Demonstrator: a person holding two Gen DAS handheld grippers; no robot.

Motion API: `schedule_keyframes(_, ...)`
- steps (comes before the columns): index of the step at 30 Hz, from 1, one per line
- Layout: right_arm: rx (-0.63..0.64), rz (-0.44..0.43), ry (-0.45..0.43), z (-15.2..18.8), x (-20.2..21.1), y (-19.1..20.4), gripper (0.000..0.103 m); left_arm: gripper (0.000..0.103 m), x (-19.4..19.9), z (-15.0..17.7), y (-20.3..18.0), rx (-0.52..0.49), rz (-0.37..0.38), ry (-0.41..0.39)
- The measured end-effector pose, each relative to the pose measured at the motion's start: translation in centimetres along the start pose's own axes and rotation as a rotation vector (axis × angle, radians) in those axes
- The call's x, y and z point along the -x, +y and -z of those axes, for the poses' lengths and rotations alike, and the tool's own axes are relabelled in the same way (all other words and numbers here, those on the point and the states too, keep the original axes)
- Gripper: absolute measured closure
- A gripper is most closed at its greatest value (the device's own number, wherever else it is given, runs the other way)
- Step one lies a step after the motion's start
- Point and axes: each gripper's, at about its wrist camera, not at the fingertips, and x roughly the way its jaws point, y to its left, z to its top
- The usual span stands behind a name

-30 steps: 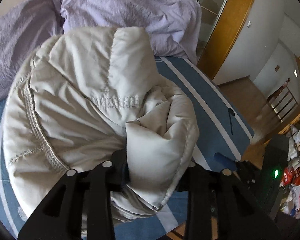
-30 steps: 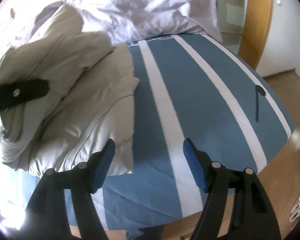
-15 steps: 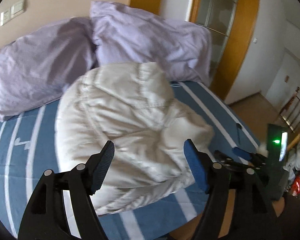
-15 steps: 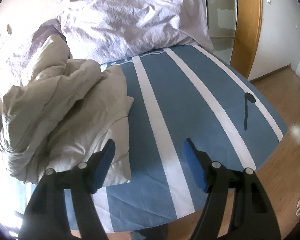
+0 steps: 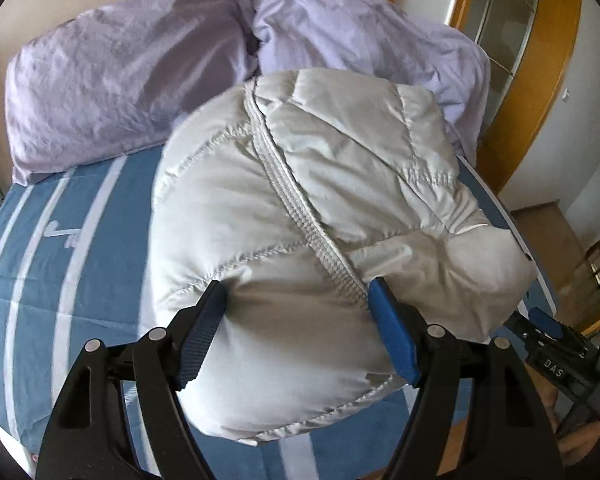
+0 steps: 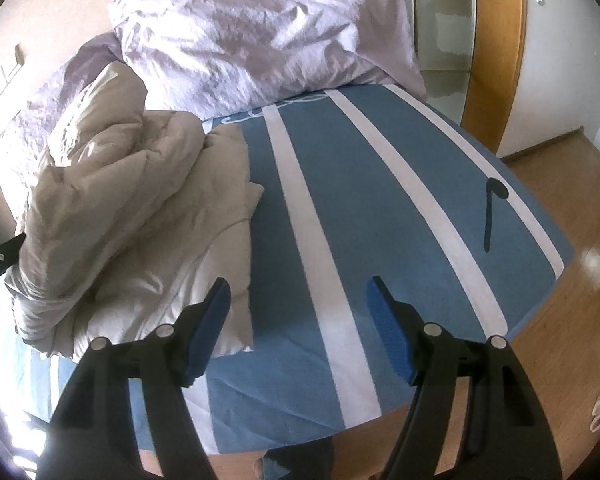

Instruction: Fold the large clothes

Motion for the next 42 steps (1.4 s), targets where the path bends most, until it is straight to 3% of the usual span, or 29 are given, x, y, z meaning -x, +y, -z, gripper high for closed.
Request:
schedule_keyframes(9, -0.032, -0.001, -0.003, -1.0, -0.3, -1.7, 0.033, 0.030, -2.0, 0.6, -3.0, -0.055, 0.029, 0.032)
schedule_keyframes(15, -0.022, -0.064, -0.036, -3.1, 0.3, -1.3, 0.033, 0.030, -2.7, 1.2, -4.5, -0.087, 0.054, 0.045)
schedule_keyframes(22, 0.051, -0.196, -0.044, -5.8, 0.1, 2.2, 0.065, 0.030, -3.3, 1.6, -5.0, -0.097, 0.066, 0.056)
schedule_keyframes(25, 0.089, -0.242, -0.033, -6.0, -0.3, 3.8, 0.072, 0.030, -3.4, 1.5, -4.8, -0.096, 0.071, 0.060)
schedule_keyframes(29, 0.128, -0.271, -0.014, -5.8, -0.9, 5.2, 0.072, 0.030, -3.3, 1.6, -4.7, -0.096, 0.076, 0.062)
schedule_keyframes(42, 0.130, -0.224, 0.074, -3.6, -4.3, 5.2, 0.076, 0.029, -3.0, 1.5, -4.5, -0.093, 0.079, 0.056)
